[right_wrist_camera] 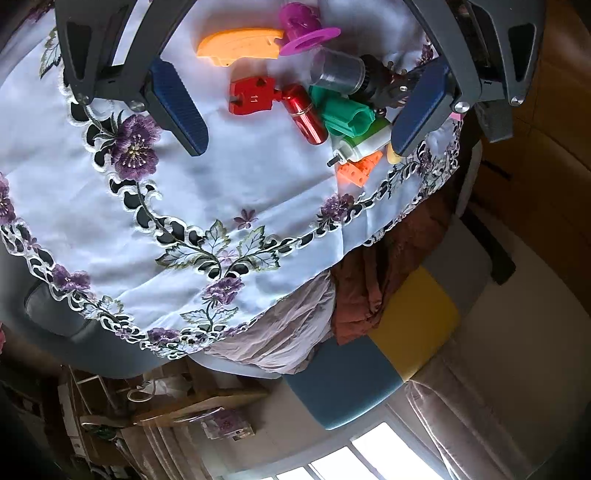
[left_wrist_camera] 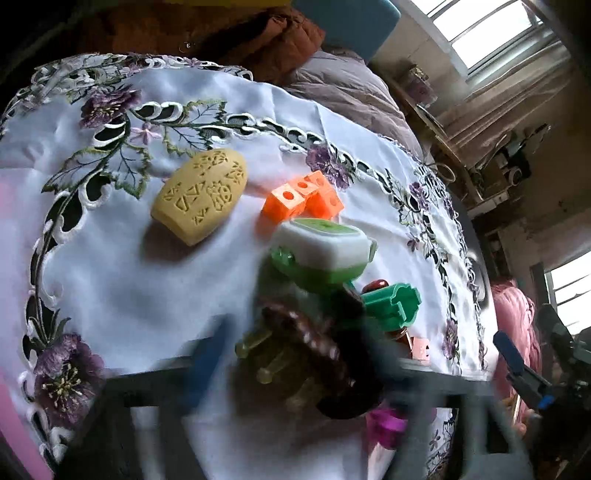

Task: Organize rigid objects
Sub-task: 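Reach the left gripper to the brown wooden comb and grasp it, then carry the comb into the tray and open the left gripper while the right gripper grasps the black-lidded clear cup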

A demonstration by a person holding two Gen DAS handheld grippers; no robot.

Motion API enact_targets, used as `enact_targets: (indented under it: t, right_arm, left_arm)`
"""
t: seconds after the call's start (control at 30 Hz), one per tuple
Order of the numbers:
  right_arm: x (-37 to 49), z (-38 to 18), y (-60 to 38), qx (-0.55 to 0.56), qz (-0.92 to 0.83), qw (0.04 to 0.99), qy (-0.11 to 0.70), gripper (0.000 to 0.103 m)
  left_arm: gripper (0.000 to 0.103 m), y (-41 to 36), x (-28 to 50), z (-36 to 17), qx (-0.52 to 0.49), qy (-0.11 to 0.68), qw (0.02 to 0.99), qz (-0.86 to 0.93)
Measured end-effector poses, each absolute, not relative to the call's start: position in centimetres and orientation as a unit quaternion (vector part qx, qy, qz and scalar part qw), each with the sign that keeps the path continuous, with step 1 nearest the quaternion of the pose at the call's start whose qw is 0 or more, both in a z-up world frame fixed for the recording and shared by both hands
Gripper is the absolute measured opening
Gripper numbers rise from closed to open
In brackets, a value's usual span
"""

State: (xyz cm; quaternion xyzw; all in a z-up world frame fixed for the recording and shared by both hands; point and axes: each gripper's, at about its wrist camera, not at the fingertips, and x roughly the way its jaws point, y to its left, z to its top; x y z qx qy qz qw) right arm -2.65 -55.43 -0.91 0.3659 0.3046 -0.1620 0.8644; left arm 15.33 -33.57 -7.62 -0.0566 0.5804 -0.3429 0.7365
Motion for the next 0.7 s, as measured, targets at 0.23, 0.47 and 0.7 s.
enact_targets:
  t: [0.23, 0.47, 0.7]
  right_arm:
    - [-1.7, -1.0, -54.4, 0.340, -0.146, 0.869, 0.328, 0.100]
    - [0.8, -2.2, -51.6, 0.297, -0.083, 0.865, 0.396, 0.095]
    - [2.9, -3.2, -47.4, 0.211, -0.043, 0.862, 0.458, 0.095]
  left_arm:
    - [0.059, -30.9, 14.3, -7.5, -0.065, 0.572, 0.735, -0.359]
    - [0.059, -28.2, 11.2, -5.4, 0.007, 0.510, 0.785, -0.351]
    - [0.059, -25.8, 8.1, -3.3, 0.022, 0.473, 0.797, -0.374]
